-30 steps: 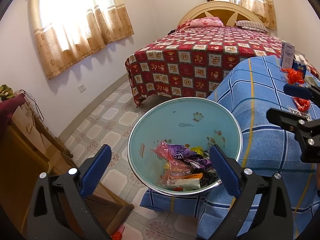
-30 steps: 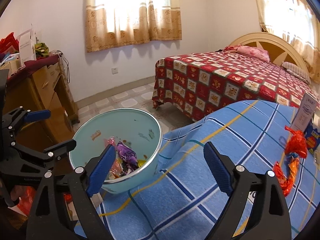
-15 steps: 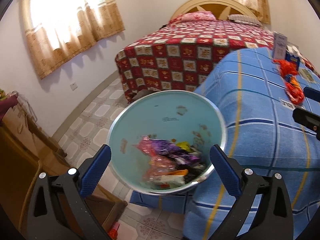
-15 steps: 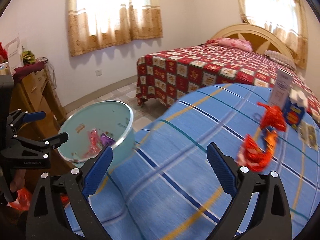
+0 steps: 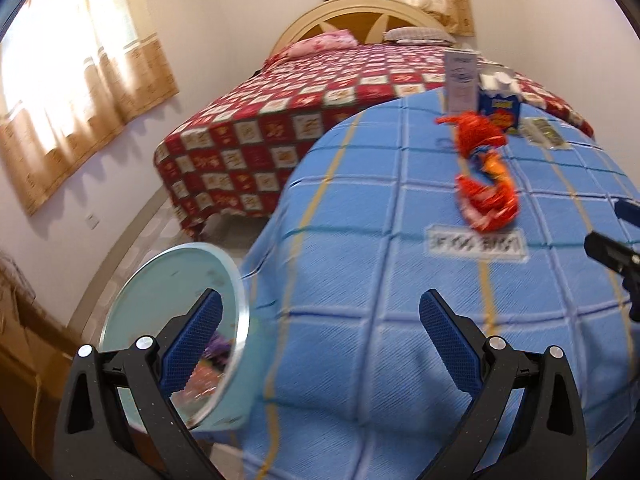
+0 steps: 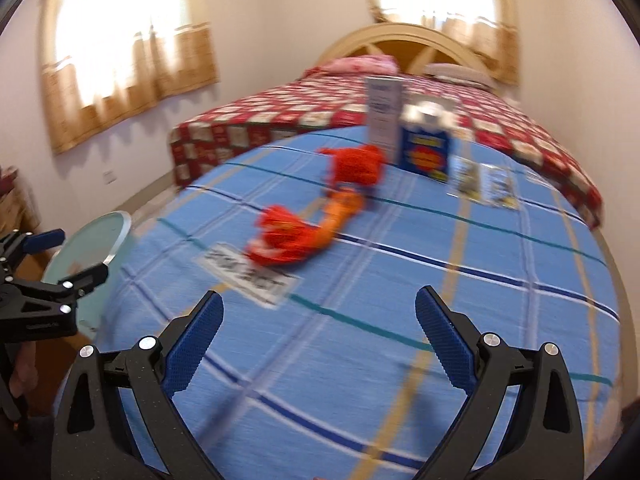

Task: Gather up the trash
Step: 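Grasp the red-orange foil wrapper with the left tool while the right tool grasps the red plastic bag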

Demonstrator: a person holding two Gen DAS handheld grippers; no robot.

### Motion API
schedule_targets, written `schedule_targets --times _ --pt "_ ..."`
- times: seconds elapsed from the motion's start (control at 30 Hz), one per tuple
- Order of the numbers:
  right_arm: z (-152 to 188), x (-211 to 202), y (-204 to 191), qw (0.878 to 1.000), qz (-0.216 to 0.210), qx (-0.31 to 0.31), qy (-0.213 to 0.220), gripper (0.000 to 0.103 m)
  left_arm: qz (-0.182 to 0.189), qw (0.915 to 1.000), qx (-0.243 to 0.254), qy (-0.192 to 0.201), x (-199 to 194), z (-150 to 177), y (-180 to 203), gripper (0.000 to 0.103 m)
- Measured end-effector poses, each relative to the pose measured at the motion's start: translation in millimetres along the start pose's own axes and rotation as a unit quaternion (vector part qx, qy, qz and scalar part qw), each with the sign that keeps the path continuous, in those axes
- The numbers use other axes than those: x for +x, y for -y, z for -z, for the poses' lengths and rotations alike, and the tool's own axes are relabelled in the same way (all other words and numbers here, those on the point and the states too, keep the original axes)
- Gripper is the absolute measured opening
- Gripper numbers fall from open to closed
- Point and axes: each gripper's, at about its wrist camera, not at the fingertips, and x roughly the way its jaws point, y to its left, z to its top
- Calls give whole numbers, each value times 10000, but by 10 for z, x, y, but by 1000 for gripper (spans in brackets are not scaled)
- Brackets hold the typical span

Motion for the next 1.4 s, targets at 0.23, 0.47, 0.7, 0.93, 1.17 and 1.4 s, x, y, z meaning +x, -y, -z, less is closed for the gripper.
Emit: schedule_targets --times 0.23,0.47,0.7,0.93,1.17,1.4 --pt "60 -73 586 9979 554 320 24 95 223 9996 185 -67 157 -295 544 97" --pt "98 -142 1094 9927 892 809 99 95 405 9986 323 -110 317 -585 1020 97" --pt "190 -162 1337 9903 875 1074 86 95 462 9972 342 -484 672 -752 1243 97" --pt "223 -176 1370 9894 787 1216 117 95 745 9918 569 -864 865 -690 1386 63" --pt "220 -168 1339 9892 817 1210 113 95 1063 9896 681 -691 658 -642 1345 31" --pt "188 -156 1266 9905 733 1165 56 95 1083 9908 751 -312 134 -452 940 29"
